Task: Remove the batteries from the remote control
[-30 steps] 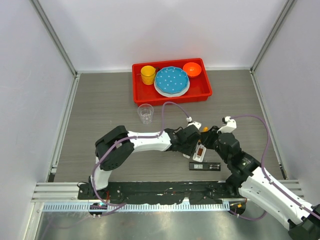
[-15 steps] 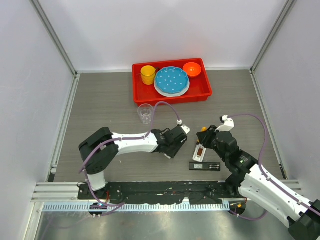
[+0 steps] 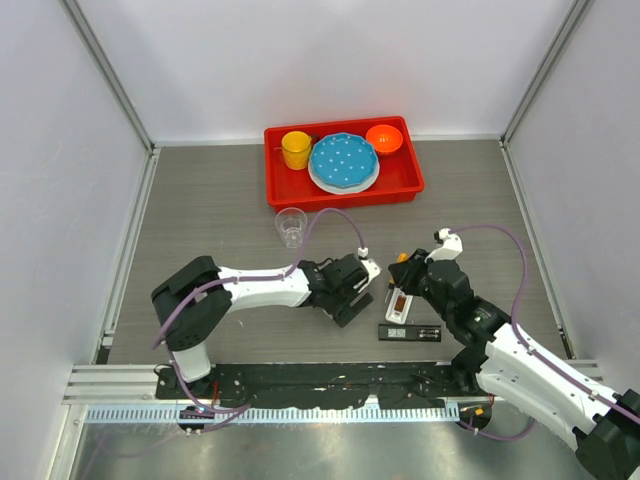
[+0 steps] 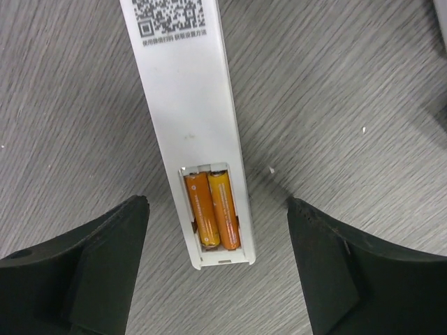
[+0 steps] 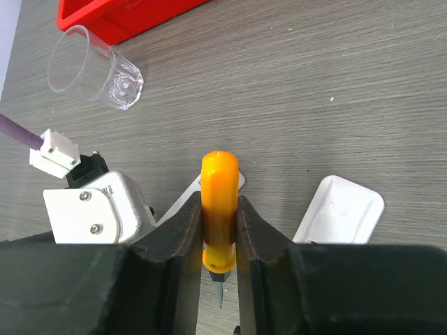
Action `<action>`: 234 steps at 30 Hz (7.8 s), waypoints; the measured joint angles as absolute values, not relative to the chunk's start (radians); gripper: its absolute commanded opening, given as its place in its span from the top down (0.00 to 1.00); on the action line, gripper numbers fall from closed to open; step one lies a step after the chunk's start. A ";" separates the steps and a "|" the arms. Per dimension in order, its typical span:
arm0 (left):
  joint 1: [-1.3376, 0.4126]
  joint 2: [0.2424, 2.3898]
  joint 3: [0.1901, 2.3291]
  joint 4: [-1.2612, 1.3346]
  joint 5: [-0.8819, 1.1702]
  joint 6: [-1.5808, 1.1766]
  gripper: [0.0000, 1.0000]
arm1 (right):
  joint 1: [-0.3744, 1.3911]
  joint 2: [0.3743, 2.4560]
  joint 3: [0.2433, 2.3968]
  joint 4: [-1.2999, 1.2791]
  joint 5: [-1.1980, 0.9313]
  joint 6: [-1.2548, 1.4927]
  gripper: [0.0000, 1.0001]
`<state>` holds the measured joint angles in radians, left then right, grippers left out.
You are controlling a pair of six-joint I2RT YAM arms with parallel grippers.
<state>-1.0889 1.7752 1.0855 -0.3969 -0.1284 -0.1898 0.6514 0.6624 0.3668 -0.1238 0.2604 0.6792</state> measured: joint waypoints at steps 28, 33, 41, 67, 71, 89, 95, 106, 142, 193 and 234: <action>-1.075 1.758 1.020 -0.263 -0.108 -0.181 0.61 | 0.649 0.747 0.366 -0.003 0.226 0.680 0.99; -1.044 1.821 1.093 -0.246 -0.081 -0.151 0.59 | 0.638 0.790 0.366 0.018 0.226 0.679 0.99; -1.010 1.847 1.119 -0.204 -0.079 -0.101 0.34 | 0.569 0.879 0.366 0.079 0.204 0.665 0.99; -0.896 1.611 0.847 0.068 0.073 -0.128 0.23 | 0.486 1.288 0.443 0.551 0.015 0.683 0.99; -0.897 1.642 0.852 0.079 0.096 -0.131 0.23 | 0.486 1.310 0.442 0.610 -0.006 0.681 0.99; -0.978 1.769 0.943 0.045 0.057 -0.121 0.55 | 0.484 1.261 0.372 0.650 0.030 0.672 0.99; -0.982 1.778 0.958 0.015 0.034 -0.109 0.69 | 0.484 1.255 0.362 0.650 0.041 0.660 0.99; -0.983 1.781 0.965 0.007 0.000 -0.096 0.72 | 0.484 1.248 0.342 0.649 0.061 0.627 0.99; -0.983 1.781 0.965 0.006 0.001 -0.096 0.77 | 0.482 1.440 0.377 0.756 0.030 0.630 0.99; -0.981 1.773 0.970 -0.016 -0.018 -0.097 0.84 | 0.470 1.326 0.360 0.669 -0.168 0.871 0.99; -0.980 1.773 0.966 -0.019 -0.018 -0.097 0.84 | 0.479 1.418 0.445 0.509 0.063 0.713 0.99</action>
<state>-0.9798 1.7725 0.9657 -0.0185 -0.0181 -0.0967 0.4786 1.4178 0.4454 0.5091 0.0631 0.7128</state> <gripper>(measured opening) 0.409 0.262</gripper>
